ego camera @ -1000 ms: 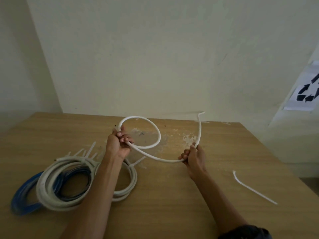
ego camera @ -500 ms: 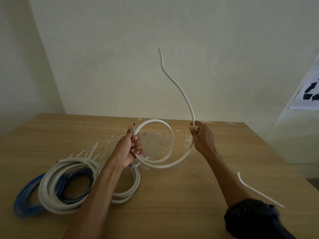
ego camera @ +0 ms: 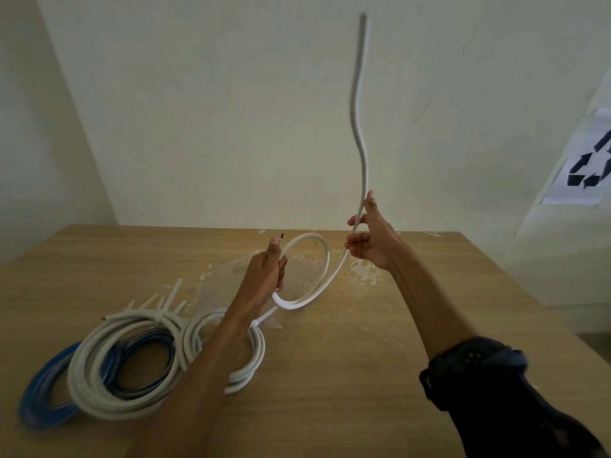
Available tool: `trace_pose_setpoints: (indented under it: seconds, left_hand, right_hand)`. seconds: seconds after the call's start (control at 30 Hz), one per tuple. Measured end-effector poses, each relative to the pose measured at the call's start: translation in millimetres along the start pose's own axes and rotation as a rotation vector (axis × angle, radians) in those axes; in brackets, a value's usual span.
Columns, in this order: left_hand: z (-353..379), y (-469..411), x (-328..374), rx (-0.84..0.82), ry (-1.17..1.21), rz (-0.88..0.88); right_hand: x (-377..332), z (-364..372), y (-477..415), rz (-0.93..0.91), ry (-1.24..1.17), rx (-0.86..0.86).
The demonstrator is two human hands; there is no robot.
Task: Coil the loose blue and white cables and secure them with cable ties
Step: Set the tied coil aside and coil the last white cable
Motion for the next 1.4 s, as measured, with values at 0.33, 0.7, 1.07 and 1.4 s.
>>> trace_pose_setpoints:
  seconds: [0.33,0.7,1.07,1.4]
  left_hand:
    - [11.3,-7.4,9.9,-0.055,-0.016,0.085]
    - [23.3,-15.9,10.9,-0.133,0.335,-0.05]
    - [27.2,-18.6,20.6,0.032,0.33,-0.14]
    - [47.2,-13.5,-3.0,0.109,0.534,-0.344]
  right_hand:
    - [-18.5,13.7,6.3,0.028,0.127,-0.074]
    - [1.1,63.8,26.8,-0.469,0.703,-0.13]
    - [14.3,73.8,39.8,-0.563,0.504,-0.122]
    - [55.9,100.6,46.4,-0.647,0.593,0.002]
Point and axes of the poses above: each hand's wrist, its own y-axis away from the middle knuckle, its own z-axis out of the palm, x = y × z, the point moved 5 cm from there along -y, towards the middle knuckle, and after that the axes turned 11 degrees about -y, right-handed, at the moved point
